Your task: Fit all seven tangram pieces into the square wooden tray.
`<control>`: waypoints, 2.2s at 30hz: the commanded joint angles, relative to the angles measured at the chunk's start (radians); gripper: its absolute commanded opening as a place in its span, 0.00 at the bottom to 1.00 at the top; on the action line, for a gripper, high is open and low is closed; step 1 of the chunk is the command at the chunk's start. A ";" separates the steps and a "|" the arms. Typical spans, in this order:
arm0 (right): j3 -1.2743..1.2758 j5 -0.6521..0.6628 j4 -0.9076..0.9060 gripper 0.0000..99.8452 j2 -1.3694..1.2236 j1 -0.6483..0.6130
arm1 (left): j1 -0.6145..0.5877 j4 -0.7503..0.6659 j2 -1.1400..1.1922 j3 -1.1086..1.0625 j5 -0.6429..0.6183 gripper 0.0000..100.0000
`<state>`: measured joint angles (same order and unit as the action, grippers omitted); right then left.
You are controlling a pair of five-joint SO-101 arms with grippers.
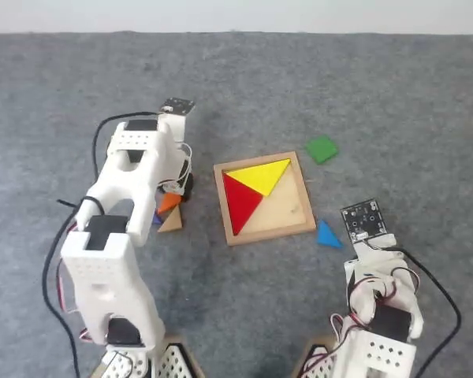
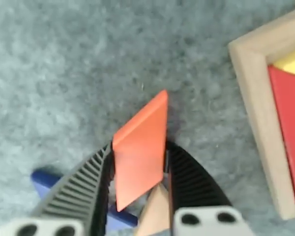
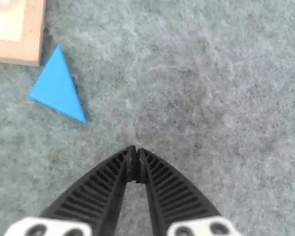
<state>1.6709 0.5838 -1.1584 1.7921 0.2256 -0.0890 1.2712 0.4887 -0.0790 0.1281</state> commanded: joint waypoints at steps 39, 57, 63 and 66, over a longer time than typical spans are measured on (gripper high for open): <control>0.014 0.012 -0.008 0.01 -0.001 0.005 | 0.615 -0.150 0.032 0.321 -0.700 0.02; 0.014 0.012 -0.008 0.01 -0.001 0.005 | 0.560 -0.046 0.186 0.526 -0.721 0.16; 0.014 0.012 -0.008 0.01 -0.001 0.005 | 0.468 0.063 0.176 0.668 -0.671 0.16; 0.014 0.012 -0.008 0.01 -0.001 0.005 | 0.456 0.066 0.183 0.687 -0.638 0.16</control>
<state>1.6709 0.5854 -1.1584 1.7921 0.2256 0.3882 1.3172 0.7004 0.5409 -0.5547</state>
